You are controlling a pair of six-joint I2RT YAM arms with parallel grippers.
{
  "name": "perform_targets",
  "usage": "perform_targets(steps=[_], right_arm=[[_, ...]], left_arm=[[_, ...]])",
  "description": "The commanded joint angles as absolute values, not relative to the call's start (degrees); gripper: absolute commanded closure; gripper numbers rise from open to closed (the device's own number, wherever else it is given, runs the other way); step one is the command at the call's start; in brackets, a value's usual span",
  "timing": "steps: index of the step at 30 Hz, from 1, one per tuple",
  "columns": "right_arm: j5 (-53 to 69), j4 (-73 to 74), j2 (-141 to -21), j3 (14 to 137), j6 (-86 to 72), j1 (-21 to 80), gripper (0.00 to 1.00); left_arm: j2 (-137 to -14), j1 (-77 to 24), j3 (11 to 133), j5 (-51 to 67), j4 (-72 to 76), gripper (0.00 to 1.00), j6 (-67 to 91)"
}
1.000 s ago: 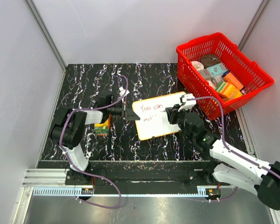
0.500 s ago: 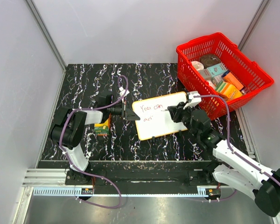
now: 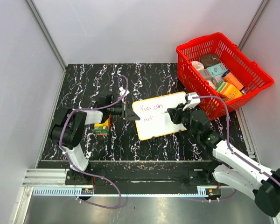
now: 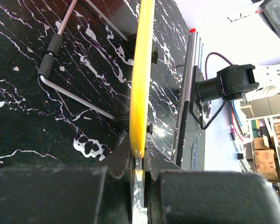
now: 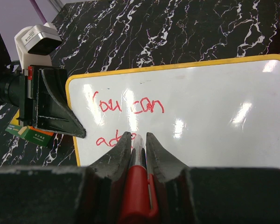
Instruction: Write a sentence on the whiteboard
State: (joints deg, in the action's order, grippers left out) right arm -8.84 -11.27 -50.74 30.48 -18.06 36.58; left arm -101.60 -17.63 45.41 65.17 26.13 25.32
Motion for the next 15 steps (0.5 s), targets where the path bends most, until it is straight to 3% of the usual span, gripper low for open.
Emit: perform_targets(steps=[1, 15], right_arm=[[-7.82, -13.89, -49.83, 30.5, -17.49, 36.12, 1.0], [-5.27, -17.4, -54.84, 31.73, -18.54, 36.21, 1.0]], left_arm=[[-100.11, -18.37, 47.02, 65.39, 24.87, 1.0, 23.12], [-99.84, -18.46, 47.2, 65.13, 23.64, 1.0, 22.32]])
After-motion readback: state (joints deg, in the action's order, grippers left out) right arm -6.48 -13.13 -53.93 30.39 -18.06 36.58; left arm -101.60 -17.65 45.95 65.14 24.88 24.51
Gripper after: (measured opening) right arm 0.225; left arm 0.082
